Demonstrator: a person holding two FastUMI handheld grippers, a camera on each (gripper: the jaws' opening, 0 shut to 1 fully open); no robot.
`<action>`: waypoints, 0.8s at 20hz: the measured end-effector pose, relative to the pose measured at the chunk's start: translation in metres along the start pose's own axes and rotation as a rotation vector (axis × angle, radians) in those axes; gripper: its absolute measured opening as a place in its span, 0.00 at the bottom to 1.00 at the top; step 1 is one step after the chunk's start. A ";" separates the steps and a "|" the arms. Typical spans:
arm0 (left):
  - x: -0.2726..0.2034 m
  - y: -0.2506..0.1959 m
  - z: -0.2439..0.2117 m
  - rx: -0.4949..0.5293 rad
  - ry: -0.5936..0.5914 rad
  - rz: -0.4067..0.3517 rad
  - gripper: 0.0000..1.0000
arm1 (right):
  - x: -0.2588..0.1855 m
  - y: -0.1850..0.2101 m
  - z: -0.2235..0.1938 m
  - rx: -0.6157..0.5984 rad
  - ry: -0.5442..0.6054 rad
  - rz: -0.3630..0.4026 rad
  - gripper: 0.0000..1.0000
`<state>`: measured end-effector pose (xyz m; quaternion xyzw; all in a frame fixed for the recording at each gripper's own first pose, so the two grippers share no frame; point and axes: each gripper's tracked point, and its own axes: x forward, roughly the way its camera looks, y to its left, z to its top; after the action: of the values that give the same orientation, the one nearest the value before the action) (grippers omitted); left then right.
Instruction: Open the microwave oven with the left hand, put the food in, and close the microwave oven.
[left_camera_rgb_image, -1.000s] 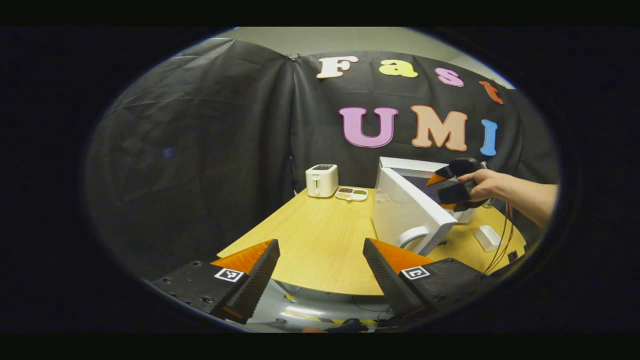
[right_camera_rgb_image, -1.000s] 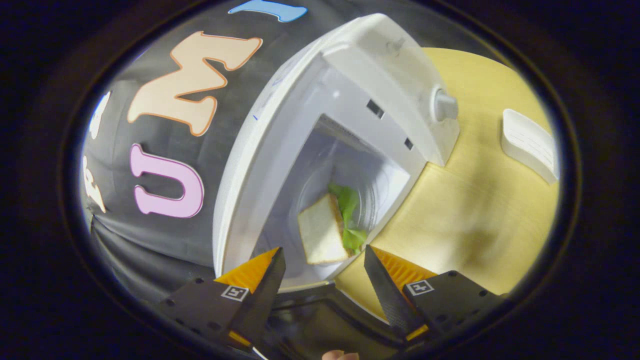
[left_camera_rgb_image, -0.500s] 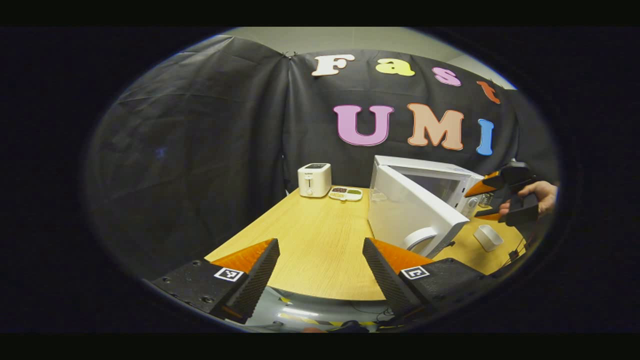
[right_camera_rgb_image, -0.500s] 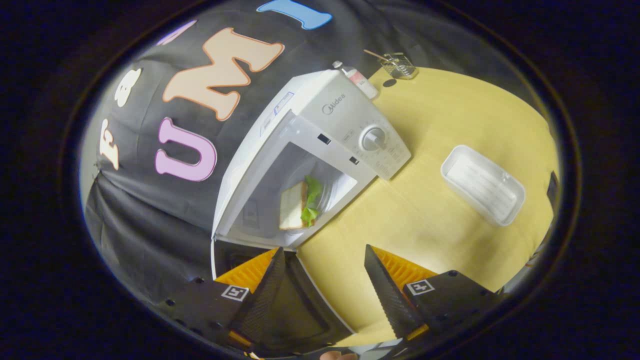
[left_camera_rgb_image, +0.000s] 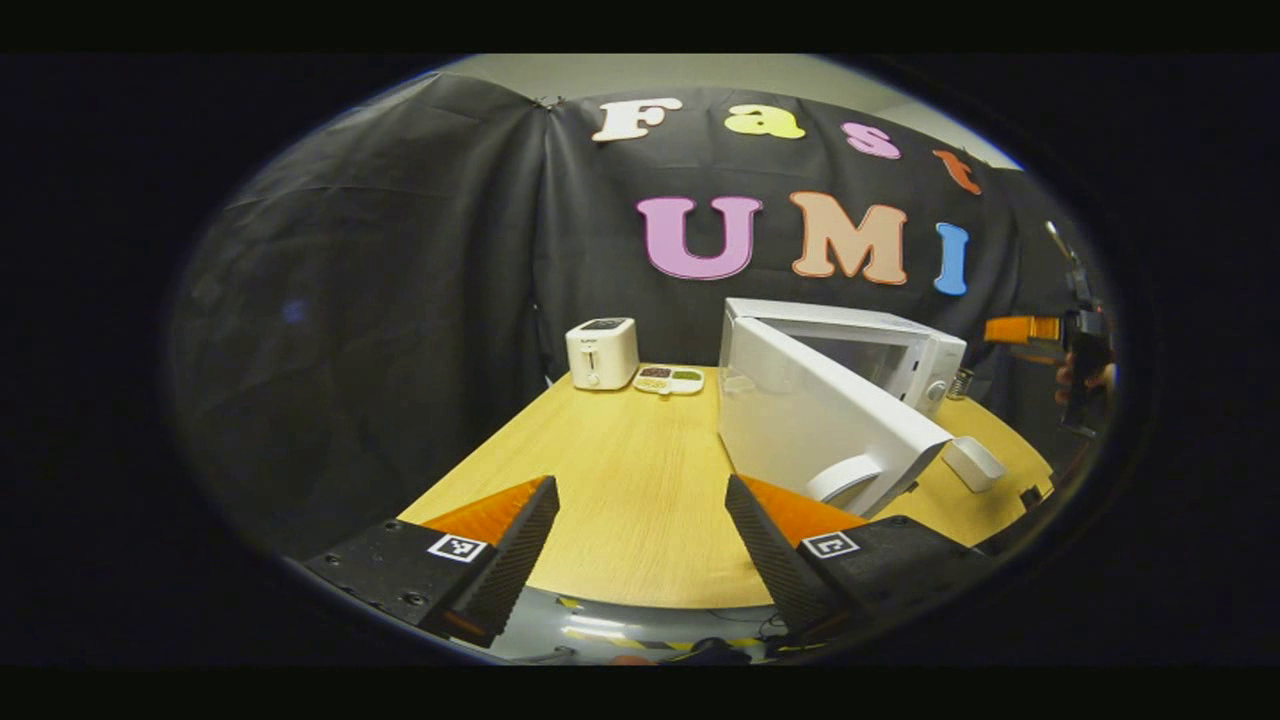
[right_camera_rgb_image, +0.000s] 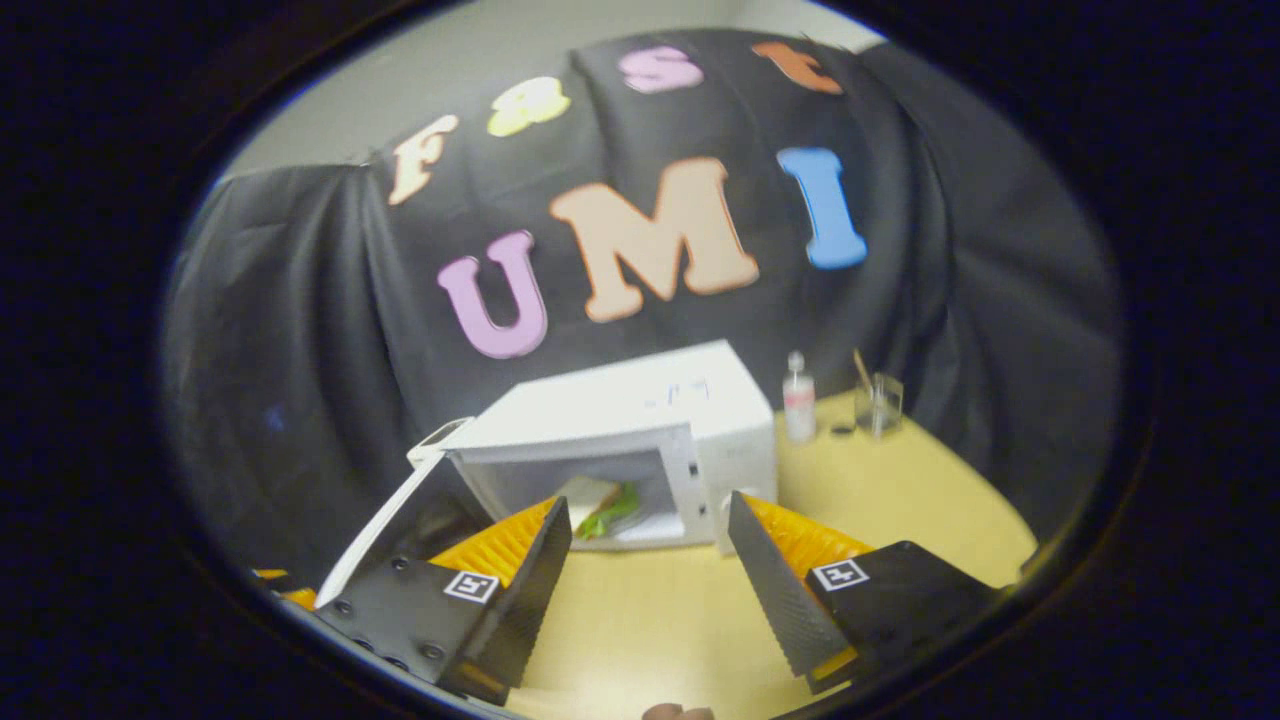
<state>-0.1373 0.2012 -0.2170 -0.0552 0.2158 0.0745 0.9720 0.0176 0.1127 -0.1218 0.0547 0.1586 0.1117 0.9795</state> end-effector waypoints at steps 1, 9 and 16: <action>0.001 -0.002 0.000 0.004 0.000 -0.007 0.99 | -0.007 0.000 0.027 -0.116 -0.098 -0.002 0.85; 0.016 -0.026 -0.008 0.033 0.008 -0.053 0.99 | -0.047 0.006 0.119 -0.300 -0.394 -0.063 0.96; 0.030 -0.058 -0.018 0.065 0.042 -0.126 0.95 | -0.058 -0.027 0.117 -0.338 -0.373 -0.129 0.95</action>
<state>-0.1085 0.1448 -0.2417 -0.0387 0.2347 0.0048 0.9713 0.0073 0.0647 0.0018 -0.1004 -0.0426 0.0618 0.9921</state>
